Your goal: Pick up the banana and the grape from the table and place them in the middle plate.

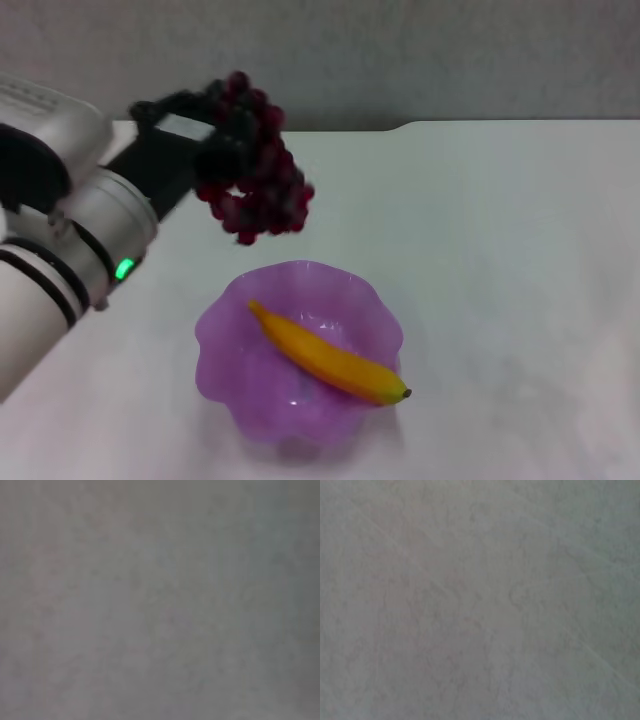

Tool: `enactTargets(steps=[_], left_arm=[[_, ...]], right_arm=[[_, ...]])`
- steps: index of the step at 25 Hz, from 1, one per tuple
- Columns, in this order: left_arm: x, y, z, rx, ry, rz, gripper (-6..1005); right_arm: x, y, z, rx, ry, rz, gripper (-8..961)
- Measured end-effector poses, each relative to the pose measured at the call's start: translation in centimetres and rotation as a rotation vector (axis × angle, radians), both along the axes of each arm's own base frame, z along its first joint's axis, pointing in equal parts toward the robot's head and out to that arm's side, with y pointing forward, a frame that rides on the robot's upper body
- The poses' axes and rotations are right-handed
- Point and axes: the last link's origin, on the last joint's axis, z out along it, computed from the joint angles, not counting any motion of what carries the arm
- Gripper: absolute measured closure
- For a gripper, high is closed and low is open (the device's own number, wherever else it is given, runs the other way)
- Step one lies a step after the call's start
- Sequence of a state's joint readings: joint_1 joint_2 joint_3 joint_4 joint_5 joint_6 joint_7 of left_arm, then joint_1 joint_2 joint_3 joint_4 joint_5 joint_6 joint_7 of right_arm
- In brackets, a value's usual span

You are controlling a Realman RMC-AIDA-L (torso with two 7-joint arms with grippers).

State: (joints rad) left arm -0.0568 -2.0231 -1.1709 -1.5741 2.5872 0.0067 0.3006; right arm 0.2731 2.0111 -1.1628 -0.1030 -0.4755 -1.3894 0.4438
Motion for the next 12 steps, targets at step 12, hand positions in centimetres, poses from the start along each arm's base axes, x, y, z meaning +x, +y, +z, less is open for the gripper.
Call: enactTargets(steps=[12], left_arm=[[-1.0, -3.8, -6.7, -0.127, 0.100, -0.062, 754]], right_arm=[[-0.1, 0.2, 0.0, -0.001, 0.002, 0.004, 927]])
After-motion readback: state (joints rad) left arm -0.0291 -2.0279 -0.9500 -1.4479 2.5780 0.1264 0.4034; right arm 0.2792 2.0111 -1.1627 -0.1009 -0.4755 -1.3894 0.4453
